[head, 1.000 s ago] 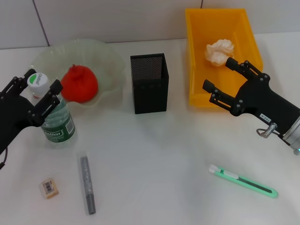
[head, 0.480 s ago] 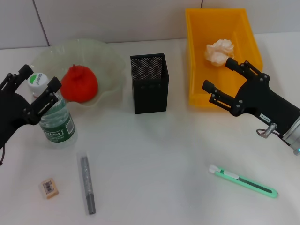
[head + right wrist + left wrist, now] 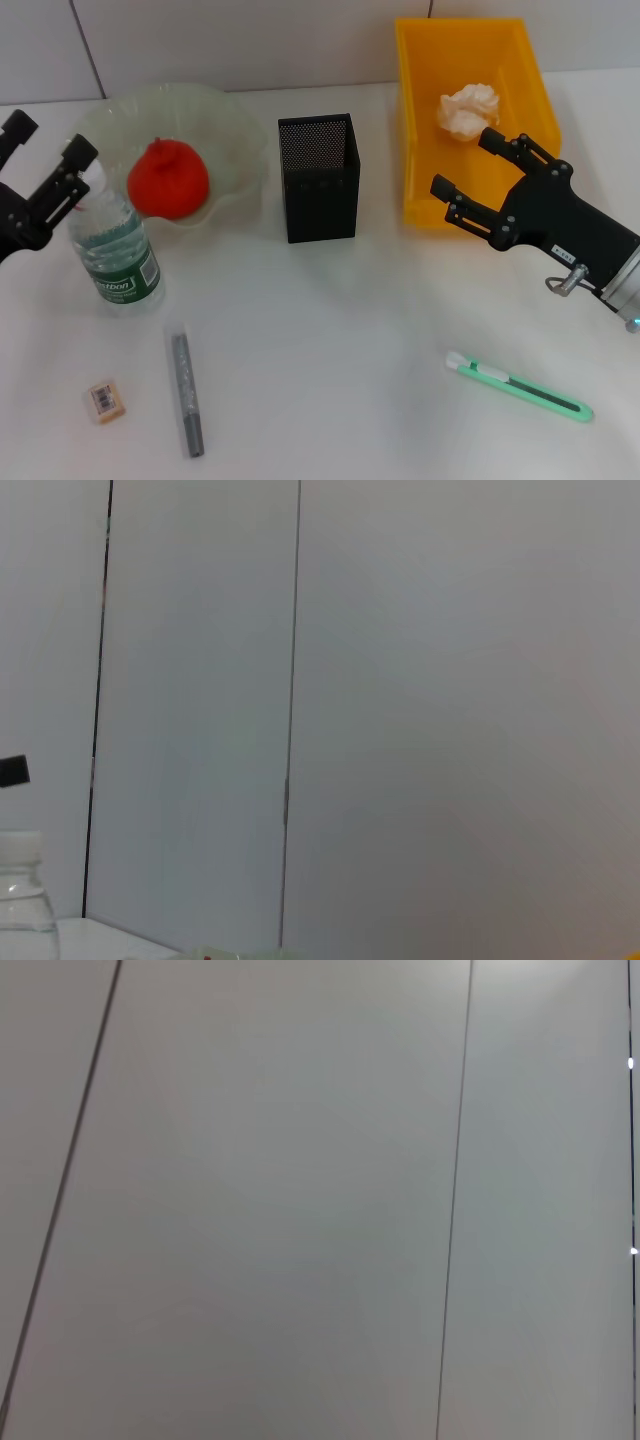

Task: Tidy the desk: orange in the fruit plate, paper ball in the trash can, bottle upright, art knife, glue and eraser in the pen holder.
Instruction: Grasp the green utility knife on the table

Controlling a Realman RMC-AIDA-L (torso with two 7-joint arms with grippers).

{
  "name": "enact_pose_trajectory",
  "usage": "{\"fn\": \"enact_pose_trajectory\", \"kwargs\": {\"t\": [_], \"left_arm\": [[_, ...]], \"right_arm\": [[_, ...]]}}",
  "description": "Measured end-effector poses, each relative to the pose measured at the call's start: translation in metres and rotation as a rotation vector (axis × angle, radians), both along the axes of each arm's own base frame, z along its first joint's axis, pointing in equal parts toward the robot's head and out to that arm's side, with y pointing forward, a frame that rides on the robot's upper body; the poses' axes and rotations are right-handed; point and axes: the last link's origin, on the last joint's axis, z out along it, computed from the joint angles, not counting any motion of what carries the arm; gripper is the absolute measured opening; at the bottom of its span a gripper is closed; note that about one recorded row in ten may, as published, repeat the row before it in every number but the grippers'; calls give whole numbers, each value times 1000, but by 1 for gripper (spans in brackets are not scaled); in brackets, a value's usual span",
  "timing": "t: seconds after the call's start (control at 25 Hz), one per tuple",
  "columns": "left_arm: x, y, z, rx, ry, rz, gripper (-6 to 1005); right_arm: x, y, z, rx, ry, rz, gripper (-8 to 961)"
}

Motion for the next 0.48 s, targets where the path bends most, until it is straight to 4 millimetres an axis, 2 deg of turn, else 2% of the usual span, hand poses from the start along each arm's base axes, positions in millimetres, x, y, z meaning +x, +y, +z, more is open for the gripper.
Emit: {"fn": "enact_pose_trajectory", "kwargs": {"t": [0.48], "left_arm": [[4,11,20,-17,2,-46,792]], "right_arm": [[1,4,1,-52,33,-36,827]]}}
